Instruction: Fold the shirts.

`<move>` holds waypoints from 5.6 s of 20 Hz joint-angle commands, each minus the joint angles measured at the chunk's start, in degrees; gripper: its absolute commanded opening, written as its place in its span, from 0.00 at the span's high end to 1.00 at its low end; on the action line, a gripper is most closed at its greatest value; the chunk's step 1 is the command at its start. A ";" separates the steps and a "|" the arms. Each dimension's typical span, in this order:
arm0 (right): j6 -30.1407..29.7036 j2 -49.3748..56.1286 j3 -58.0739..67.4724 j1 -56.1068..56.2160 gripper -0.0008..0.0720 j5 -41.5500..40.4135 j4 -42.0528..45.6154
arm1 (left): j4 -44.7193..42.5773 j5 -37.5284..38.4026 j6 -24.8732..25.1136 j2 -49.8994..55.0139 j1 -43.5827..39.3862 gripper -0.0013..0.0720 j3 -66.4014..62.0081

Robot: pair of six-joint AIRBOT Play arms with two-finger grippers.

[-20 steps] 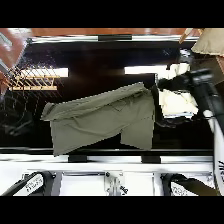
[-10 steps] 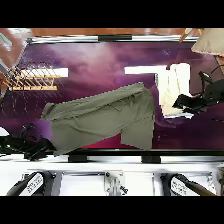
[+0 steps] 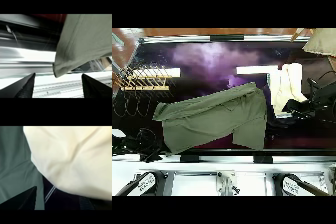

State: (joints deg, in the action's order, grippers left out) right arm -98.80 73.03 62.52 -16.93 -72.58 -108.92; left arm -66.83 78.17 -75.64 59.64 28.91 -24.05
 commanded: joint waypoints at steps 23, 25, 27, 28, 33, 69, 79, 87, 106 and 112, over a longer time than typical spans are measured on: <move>-0.66 5.95 -4.35 6.36 0.12 3.06 -0.68 | 8.87 -9.49 -0.02 6.27 -9.53 0.79 -3.13; 0.94 8.35 -4.44 6.49 0.12 5.35 -1.88 | 8.83 -8.33 1.01 6.25 -9.53 0.93 -3.19; 0.85 9.97 -4.44 7.08 0.12 7.69 -4.17 | 8.74 -7.15 2.62 6.16 -9.53 0.93 -3.87; 0.85 10.58 -4.44 7.98 0.12 9.35 -4.44 | 8.61 -6.97 2.99 6.01 -9.53 0.94 -4.52; 1.51 12.35 -4.44 13.20 0.12 19.19 -4.37 | 8.61 -5.84 2.99 5.09 -9.53 0.93 -9.27; 7.39 -53.72 21.51 16.04 0.91 28.17 -4.31 | 0.35 -23.15 -4.00 -36.89 -9.53 0.94 -73.70; 14.21 -41.35 22.38 16.04 0.91 15.34 5.01 | -13.77 -7.43 -2.78 -33.38 -9.55 0.94 -62.64; 14.27 -4.85 21.68 16.09 0.91 14.60 -0.17 | -11.15 -15.96 4.96 -8.31 -12.70 0.94 -43.71; 8.98 24.11 21.70 16.02 0.15 37.03 -9.03 | -10.56 -39.95 -19.54 32.22 -26.05 0.25 -56.70; 6.82 14.23 21.66 10.71 0.14 7.78 3.41 | -9.88 -0.61 -5.29 28.94 -20.22 0.03 -59.65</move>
State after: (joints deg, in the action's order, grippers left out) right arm -91.39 90.91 84.23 -3.75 -48.12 -111.90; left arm -78.24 57.54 -88.99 89.80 5.87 -83.11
